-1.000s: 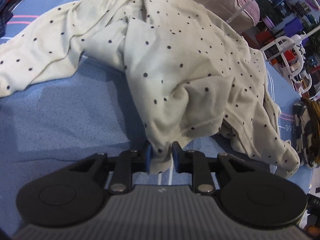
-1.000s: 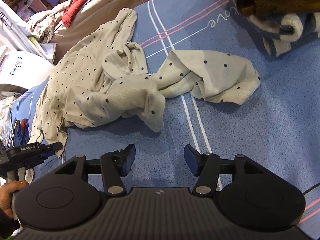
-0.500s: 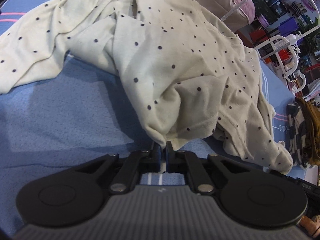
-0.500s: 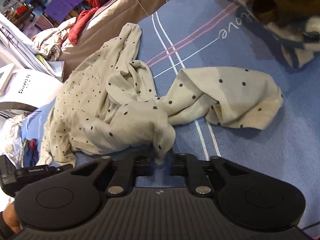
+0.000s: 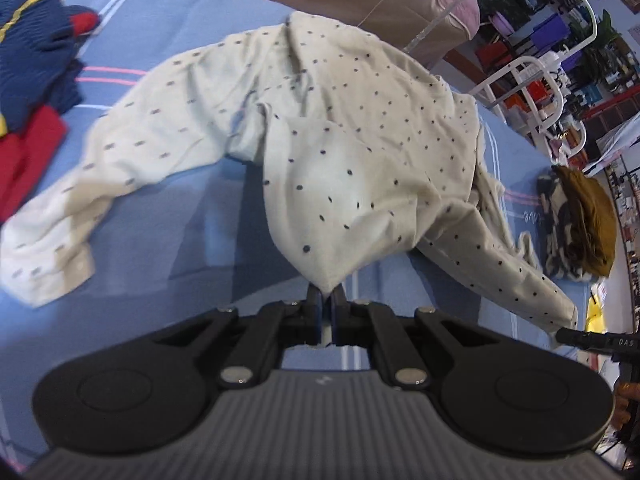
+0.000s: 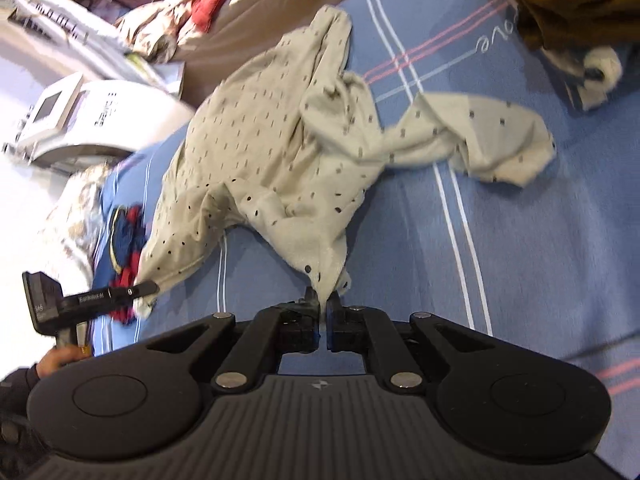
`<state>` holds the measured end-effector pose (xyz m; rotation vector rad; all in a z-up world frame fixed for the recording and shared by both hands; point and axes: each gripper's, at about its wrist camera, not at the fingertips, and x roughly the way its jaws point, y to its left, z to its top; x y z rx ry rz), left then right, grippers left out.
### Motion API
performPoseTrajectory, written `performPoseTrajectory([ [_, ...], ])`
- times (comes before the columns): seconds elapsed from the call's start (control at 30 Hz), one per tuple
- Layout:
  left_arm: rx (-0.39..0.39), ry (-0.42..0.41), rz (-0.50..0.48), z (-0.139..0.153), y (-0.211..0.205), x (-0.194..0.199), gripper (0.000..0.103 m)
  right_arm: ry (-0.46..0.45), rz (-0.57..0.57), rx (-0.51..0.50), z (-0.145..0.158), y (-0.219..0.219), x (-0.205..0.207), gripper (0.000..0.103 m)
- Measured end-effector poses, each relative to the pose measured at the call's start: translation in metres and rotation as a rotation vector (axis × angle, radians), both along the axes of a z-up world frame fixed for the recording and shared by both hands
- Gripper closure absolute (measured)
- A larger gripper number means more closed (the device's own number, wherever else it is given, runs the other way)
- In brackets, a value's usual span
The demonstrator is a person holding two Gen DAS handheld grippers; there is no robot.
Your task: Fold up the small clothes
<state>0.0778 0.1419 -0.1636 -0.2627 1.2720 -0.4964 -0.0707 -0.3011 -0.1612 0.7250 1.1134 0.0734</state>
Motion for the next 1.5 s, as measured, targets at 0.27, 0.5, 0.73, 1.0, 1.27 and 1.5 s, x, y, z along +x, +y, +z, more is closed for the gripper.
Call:
performPoseTrajectory([
  [0.27, 0.093, 0.084, 0.022, 0.003, 0.066, -0.055, 0.1, 0.094, 0.124, 0.03, -0.006, 0.013, -0.031, 0.097],
  [0.5, 0.155, 0.104, -0.011, -0.014, 0.078, -0.077, 0.098, 0.158, 0.184, -0.016, -0.032, 0.021, -0.03, 0.071],
  [0.73, 0.186, 0.01, -0.032, -0.019, 0.078, -0.089, 0.009, 0.161, 0.054, -0.04, -0.044, 0.012, -0.048, 0.007],
  [1.0, 0.156, 0.028, -0.069, -0.041, 0.069, -0.096, 0.006, 0.129, -0.023, -0.011, -0.057, 0.019, -0.048, 0.011],
  [1.27, -0.016, 0.089, 0.042, -0.057, 0.067, -0.093, 0.012, 0.121, -0.104, 0.077, -0.071, 0.006, -0.054, 0.013],
  [1.5, -0.132, 0.171, 0.173, -0.075, 0.08, -0.083, 0.068, 0.129, -0.246, 0.218, -0.087, -0.002, -0.063, 0.02],
])
